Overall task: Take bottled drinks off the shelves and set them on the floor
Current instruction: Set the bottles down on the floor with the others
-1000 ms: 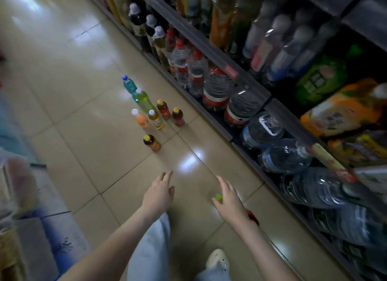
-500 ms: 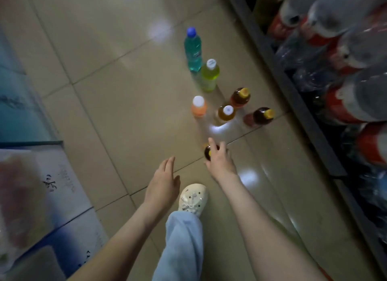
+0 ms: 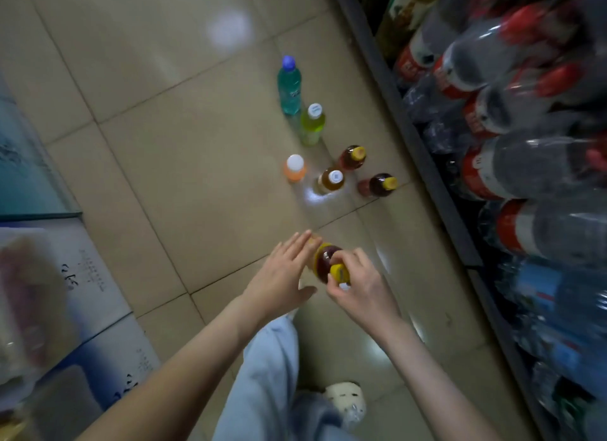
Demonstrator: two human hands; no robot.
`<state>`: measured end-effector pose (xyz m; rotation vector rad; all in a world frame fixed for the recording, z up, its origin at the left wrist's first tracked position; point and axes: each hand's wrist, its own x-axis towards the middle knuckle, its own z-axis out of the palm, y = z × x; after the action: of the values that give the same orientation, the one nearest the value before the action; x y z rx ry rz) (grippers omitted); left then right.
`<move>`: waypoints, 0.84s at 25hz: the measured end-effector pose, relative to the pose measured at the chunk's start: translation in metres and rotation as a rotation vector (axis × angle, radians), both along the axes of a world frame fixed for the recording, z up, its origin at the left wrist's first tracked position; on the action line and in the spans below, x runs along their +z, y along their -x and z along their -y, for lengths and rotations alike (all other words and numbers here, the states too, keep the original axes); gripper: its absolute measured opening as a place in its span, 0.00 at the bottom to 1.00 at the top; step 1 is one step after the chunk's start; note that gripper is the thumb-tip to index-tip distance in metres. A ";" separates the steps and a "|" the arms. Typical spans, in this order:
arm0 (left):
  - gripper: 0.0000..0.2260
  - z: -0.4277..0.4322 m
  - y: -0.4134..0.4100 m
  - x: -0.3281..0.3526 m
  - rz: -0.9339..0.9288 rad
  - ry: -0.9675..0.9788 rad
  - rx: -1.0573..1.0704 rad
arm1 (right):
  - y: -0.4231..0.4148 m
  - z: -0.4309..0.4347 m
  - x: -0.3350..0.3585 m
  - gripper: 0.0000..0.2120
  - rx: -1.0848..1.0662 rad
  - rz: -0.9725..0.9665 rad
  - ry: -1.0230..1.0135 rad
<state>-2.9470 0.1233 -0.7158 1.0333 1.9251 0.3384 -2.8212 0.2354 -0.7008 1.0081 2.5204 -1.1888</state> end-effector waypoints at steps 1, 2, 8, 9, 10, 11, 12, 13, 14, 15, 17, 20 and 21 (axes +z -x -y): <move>0.37 -0.013 -0.010 0.024 0.020 -0.058 -0.054 | -0.014 -0.004 0.038 0.12 -0.057 -0.076 0.009; 0.35 -0.026 -0.020 0.050 0.039 -0.126 -0.054 | -0.028 -0.010 0.075 0.12 -0.125 -0.146 0.018; 0.25 -0.097 -0.100 0.273 0.174 -0.246 0.214 | -0.133 -0.039 0.274 0.30 -0.506 -0.353 0.218; 0.24 -0.106 -0.116 0.308 0.291 -0.285 0.270 | -0.154 -0.039 0.301 0.33 -0.481 -0.336 0.225; 0.22 -0.117 -0.134 0.349 0.389 -0.335 0.297 | -0.176 -0.041 0.334 0.35 -0.478 -0.348 0.236; 0.19 -0.126 -0.152 0.387 0.465 -0.378 0.294 | -0.195 -0.041 0.365 0.34 -0.504 -0.379 0.258; 0.17 -0.134 -0.171 0.422 0.500 -0.416 0.262 | -0.214 -0.042 0.394 0.32 -0.550 -0.417 0.259; 0.16 -0.143 -0.192 0.458 0.503 -0.452 0.209 | -0.233 -0.043 0.424 0.31 -0.600 -0.470 0.235; 0.17 -0.149 -0.211 0.490 0.488 -0.481 0.149 | -0.250 -0.042 0.453 0.30 -0.646 -0.513 0.212; 0.18 -0.155 -0.235 0.525 0.458 -0.505 0.067 | -0.271 -0.041 0.483 0.30 -0.689 -0.555 0.184; 0.18 -0.163 -0.272 0.578 0.357 -0.533 -0.085 | -0.306 -0.038 0.528 0.29 -0.739 -0.602 0.124; 0.19 -0.166 -0.323 0.643 0.148 -0.611 -0.342 | -0.355 -0.029 0.579 0.24 -0.846 -0.654 0.049; 0.20 -0.166 -0.338 0.661 0.081 -0.653 -0.416 | -0.369 -0.025 0.593 0.24 -0.885 -0.673 0.018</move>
<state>-2.6091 0.2890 -0.0545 1.7738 1.4932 0.7805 -2.4524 0.2603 -0.1083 2.1420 2.5026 -2.0466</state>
